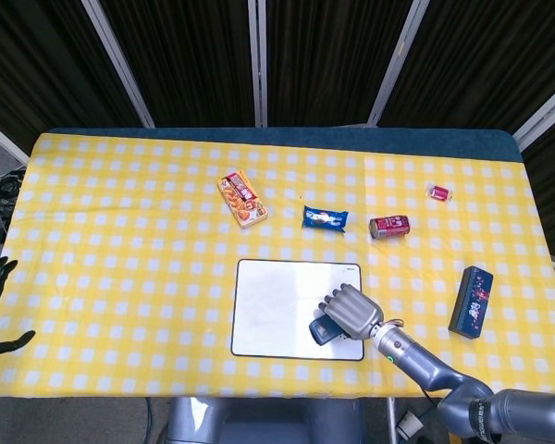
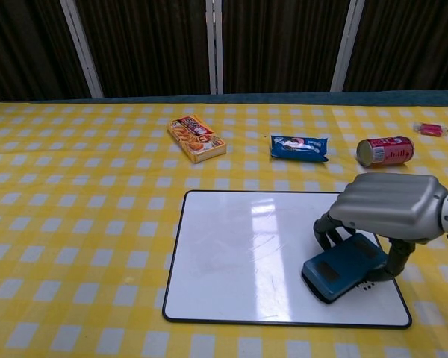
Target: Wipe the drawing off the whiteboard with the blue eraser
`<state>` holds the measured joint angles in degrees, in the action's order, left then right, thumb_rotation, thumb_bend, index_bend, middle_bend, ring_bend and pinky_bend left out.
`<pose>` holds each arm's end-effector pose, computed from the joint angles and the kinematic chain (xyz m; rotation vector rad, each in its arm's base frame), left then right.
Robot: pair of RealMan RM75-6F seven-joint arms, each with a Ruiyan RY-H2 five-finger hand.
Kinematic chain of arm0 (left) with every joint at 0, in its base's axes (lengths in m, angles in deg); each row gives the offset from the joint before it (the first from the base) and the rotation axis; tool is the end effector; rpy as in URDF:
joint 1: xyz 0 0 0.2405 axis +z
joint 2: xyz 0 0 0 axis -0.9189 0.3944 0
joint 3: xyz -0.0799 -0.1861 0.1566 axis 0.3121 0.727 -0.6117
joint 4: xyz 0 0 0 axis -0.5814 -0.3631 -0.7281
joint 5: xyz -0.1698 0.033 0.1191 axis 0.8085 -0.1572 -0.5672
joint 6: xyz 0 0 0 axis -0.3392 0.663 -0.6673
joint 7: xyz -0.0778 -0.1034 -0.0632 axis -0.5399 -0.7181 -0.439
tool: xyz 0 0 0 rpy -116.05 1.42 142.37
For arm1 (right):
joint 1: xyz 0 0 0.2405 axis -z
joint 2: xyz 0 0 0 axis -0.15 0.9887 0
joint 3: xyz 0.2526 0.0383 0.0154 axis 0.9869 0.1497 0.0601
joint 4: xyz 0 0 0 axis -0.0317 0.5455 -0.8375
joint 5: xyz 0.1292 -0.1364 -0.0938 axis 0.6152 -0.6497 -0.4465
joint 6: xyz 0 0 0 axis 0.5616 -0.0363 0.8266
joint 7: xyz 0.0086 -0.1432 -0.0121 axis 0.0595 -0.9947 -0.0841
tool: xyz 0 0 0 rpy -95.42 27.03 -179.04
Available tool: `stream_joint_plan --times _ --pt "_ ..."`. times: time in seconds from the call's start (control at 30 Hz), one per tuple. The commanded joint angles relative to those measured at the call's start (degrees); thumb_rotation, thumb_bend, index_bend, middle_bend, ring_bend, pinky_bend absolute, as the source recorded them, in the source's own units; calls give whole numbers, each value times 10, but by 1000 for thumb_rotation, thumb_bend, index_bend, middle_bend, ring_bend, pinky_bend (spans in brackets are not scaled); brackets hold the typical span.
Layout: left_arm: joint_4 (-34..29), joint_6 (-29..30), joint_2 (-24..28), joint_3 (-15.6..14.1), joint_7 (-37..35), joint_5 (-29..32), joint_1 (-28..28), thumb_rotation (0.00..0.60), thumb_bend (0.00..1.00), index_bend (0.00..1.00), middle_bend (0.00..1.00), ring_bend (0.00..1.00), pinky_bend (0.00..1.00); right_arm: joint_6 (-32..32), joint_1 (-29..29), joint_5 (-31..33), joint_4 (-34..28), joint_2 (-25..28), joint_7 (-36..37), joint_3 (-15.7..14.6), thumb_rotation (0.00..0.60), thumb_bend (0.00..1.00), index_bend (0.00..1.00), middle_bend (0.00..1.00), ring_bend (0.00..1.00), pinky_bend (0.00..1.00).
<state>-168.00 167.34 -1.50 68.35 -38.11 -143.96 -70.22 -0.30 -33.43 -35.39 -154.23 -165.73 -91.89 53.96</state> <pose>-0.2940 0.1638 0.1844 -1.3559 -1.0114 -0.7701 -0.1787 -0.2708 -0.0239 2.3988 -0.5470 0.5531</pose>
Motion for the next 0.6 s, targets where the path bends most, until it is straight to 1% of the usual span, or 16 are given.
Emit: stream_joint_plan --times 0.03,0.17,0.27,0.4,0.47,0.5,0.6 --pt "-1 -1 -1 0 3 -1 -1 600 0 0 0 0 0 -3 5 -27 -23 19 11 -18 600 561 533 541 447 457" --pt "-2 0 -1 -1 4 -1 -1 600 0 0 0 0 0 -8 6 -41 -20 19 16 -20 600 560 535 543 449 458" --pt "-2 1 -1 -1 4 -2 -1 600 0 0 0 0 0 -12 5 -39 -5 12 18 -13 600 560 535 544 449 458" --pt "-1 2 0 -1 2 -1 -1 600 0 0 0 0 0 -18 1 -34 37 -6 8 1 600 565 535 544 450 459" --pt "0 1 0 0 1 0 -1 600 0 0 0 0 0 -17 0 -21 50 -14 13 10 600 565 535 544 450 463" --pt "0 1 0 0 0 0 -1 600 0 0 0 0 0 -17 -1 -10 65 -20 13 19 600 565 535 544 450 465" --pt "0 2 1 0 -2 1 -1 600 0 0 0 0 0 -18 -5 2 83 -30 11 30 600 565 535 544 450 467"
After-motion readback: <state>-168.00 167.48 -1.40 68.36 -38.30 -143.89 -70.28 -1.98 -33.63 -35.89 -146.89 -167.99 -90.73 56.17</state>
